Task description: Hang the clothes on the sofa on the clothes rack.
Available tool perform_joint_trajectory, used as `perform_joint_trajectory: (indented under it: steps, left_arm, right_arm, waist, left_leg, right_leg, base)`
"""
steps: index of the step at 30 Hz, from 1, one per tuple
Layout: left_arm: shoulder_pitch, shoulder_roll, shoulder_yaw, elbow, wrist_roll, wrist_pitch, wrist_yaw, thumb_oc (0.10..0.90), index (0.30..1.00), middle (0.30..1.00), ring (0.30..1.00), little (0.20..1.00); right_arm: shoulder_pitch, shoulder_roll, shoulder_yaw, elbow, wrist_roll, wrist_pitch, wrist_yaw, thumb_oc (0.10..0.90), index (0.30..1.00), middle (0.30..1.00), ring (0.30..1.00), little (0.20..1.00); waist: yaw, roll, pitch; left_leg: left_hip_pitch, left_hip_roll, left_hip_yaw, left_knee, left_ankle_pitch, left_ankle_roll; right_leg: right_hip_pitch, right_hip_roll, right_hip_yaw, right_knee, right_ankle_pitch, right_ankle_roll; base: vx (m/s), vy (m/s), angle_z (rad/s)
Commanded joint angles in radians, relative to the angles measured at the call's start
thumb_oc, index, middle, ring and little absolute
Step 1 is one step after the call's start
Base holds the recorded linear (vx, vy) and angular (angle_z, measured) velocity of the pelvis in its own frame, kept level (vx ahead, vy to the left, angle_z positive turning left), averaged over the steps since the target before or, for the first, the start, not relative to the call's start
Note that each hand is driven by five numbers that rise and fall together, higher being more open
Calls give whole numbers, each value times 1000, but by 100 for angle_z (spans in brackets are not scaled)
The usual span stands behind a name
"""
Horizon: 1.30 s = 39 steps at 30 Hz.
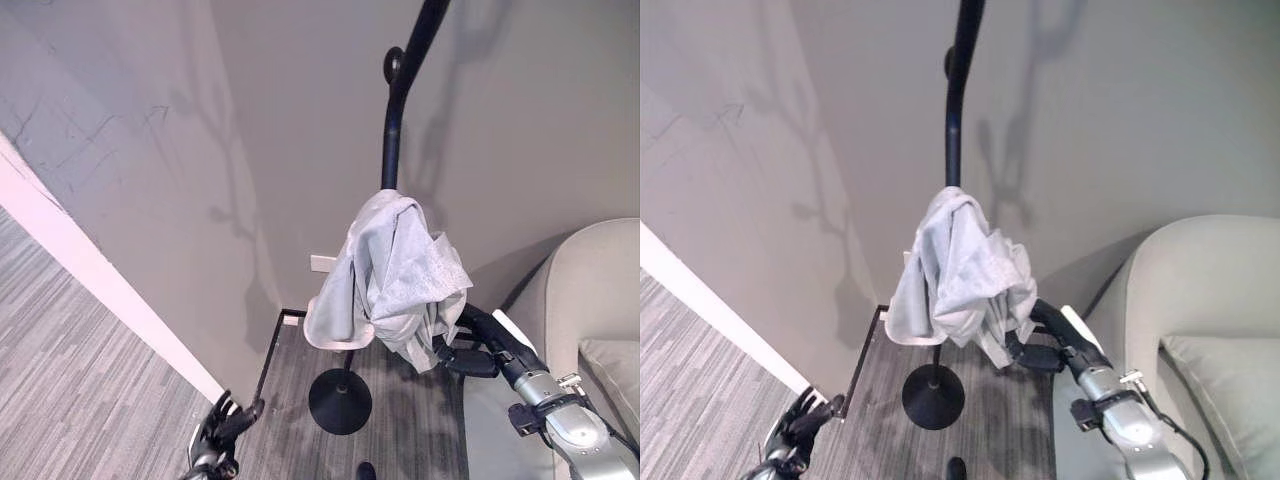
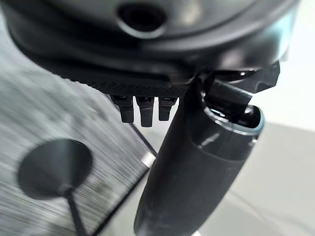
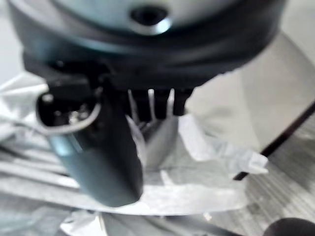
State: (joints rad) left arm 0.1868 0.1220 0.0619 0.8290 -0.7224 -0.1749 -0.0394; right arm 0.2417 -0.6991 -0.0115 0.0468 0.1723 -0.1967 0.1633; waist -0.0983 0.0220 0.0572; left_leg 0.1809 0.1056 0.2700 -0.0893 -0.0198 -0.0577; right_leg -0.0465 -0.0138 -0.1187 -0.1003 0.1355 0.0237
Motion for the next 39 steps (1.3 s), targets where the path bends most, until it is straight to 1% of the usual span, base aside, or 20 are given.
perform_joint_trajectory:
  steps: [1,2,4,7,8,12,16,17,18,20,22,26,28,31,33,35,36,37,38,39]
  left_arm:
    - [-88,30,64,112,-51,-59,-129,800,900,900,900,900]
    - [-88,21,83,163,-59,-58,-142,800,900,900,900,900]
    - [-94,13,105,242,-46,-56,-139,800,900,900,900,900]
    - [-98,12,126,328,-2,-60,-111,800,900,900,900,900]
    - [-100,12,126,330,-1,-60,-112,800,900,900,900,900]
    - [-93,7,123,375,49,-57,-90,800,900,900,900,900]
    - [-77,5,95,377,91,-50,-95,800,900,900,900,900]
    - [-71,7,83,379,117,-48,-94,800,900,900,900,900]
    - [-70,7,83,379,117,-48,-94,800,900,900,900,900]
    - [-70,8,72,393,138,-42,-93,800,900,900,900,900]
    - [-67,9,67,390,142,-43,-92,800,900,900,900,900]
    - [-60,15,52,392,163,-41,-71,800,900,900,900,900]
    - [-59,14,48,389,163,-41,-57,800,900,900,900,900]
    - [-54,5,41,377,162,-40,-48,800,900,900,900,900]
    - [-48,-1,41,396,176,-35,-51,800,900,900,900,900]
    - [-45,-3,42,396,173,-33,-53,800,900,900,900,900]
    - [-42,-9,38,400,170,-31,-56,800,900,900,900,900]
    - [-40,-12,35,401,169,-30,-59,800,900,900,900,900]
    - [-44,-12,25,408,177,-26,-69,800,900,900,900,900]
    - [-46,-9,20,412,187,-24,-74,800,900,900,900,900]
  right_arm:
    - [-67,-109,-52,-146,239,-54,241,800,900,900,900,900]
    - [-62,-109,-53,-169,359,-18,327,800,900,900,900,900]
    - [-60,-108,-61,-199,435,7,363,800,900,900,900,900]
    - [-74,-67,-94,-231,562,27,375,800,900,900,900,900]
    - [-73,-67,-95,-232,564,29,375,800,900,900,900,900]
    - [-77,0,-126,-237,670,38,378,800,900,900,900,900]
    - [-62,112,-157,-194,774,47,377,800,900,900,900,900]
    - [-39,148,-149,-221,818,58,398,800,900,900,900,900]
    - [-37,149,-150,-222,818,59,398,800,900,900,900,900]
    - [-12,177,-94,-255,891,92,423,800,900,900,900,900]
    - [-6,184,-83,-261,918,103,431,800,900,900,900,900]
    - [-4,268,-16,-258,1071,122,438,800,900,900,900,900]
    - [11,291,7,-258,1102,121,427,800,900,900,900,900]
    - [47,334,-1,-241,1149,128,412,800,900,900,900,900]
    - [117,364,-22,-165,1154,144,393,800,900,900,900,900]
    - [134,374,-29,-135,1158,158,393,800,900,900,900,900]
    - [168,404,-37,-31,1165,175,384,800,900,900,900,900]
    - [181,416,-40,-1,1164,184,385,800,900,900,900,900]
    - [203,417,-15,140,1112,209,371,800,900,900,900,900]
    - [216,402,-6,174,1062,216,369,800,900,900,900,900]
  waist:
    - [-19,-66,-68]
    - [-22,-68,-70]
    - [-27,-73,-73]
    - [-29,-78,-75]
    - [-28,-79,-75]
    - [-28,-83,-76]
    - [-26,-86,-74]
    - [-26,-85,-71]
    - [-26,-85,-72]
    - [-25,-83,-69]
    - [-25,-82,-70]
    - [-21,-78,-69]
    - [-22,-76,-68]
    - [-31,-72,-66]
    - [-50,-71,-65]
    - [-53,-70,-64]
    - [-65,-68,-62]
    - [-69,-66,-61]
    - [-78,-68,-56]
    - [-80,-69,-53]
  left_leg:
    - [0,24,-25,3,-32,-37]
    - [2,26,-21,2,-33,-38]
    - [3,26,-12,3,-34,-40]
    - [3,26,-4,3,-34,-39]
    - [3,26,-3,3,-35,-39]
    - [3,25,-2,4,-34,-38]
    - [2,23,-6,4,-34,-34]
    - [0,21,-11,3,-33,-34]
    - [-1,21,-11,3,-33,-34]
    - [-2,18,-15,2,-32,-35]
    - [-2,17,-15,2,-31,-35]
    - [-2,11,-17,2,-33,-32]
    - [-3,8,-14,2,-34,-31]
    - [-2,-1,-4,2,-39,-26]
    - [-3,-12,9,2,-46,-18]
    - [-4,-15,12,2,-47,-16]
    - [-8,-23,15,2,-48,-12]
    - [-9,-27,15,2,-49,-10]
    - [-15,-40,20,2,-51,-3]
    - [-18,-46,19,2,-51,0]
  right_leg:
    - [64,-66,-13,15,-86,93]
    - [61,-64,-9,16,-85,93]
    - [57,-62,0,17,-83,94]
    - [50,-59,8,17,-78,94]
    - [50,-59,9,17,-78,95]
    - [48,-60,10,19,-76,94]
    - [49,-61,3,22,-75,94]
    - [48,-62,-1,24,-75,94]
    - [48,-62,-1,24,-75,94]
    - [50,-66,-5,23,-74,95]
    - [51,-67,-7,23,-73,95]
    - [50,-73,-6,23,-67,98]
    - [48,-76,-5,23,-63,100]
    - [39,-80,7,25,-53,106]
    - [26,-89,24,28,-40,115]
    - [24,-90,27,28,-38,117]
    - [15,-97,32,31,-30,122]
    - [11,-99,35,32,-27,123]
    - [-2,-110,41,36,-16,129]
    - [-6,-115,44,38,-12,133]
  base:
    - [-64,39,-35]
    - [-44,28,-61]
    - [-25,8,-54]
    - [-20,5,-24]
    - [-14,6,-16]
    - [-10,1,-4]
    - [-3,-3,-4]
    - [0,0,0]
    - [-10,1,5]
    - [-6,15,4]
    - [2,15,7]
    - [3,26,9]
    - [-14,36,5]
    - [-24,55,-4]
    - [-60,101,-19]
    - [-52,81,-24]
    - [-69,101,-19]
    - [-130,163,-17]
    - [-111,137,-22]
    - [-120,146,-20]
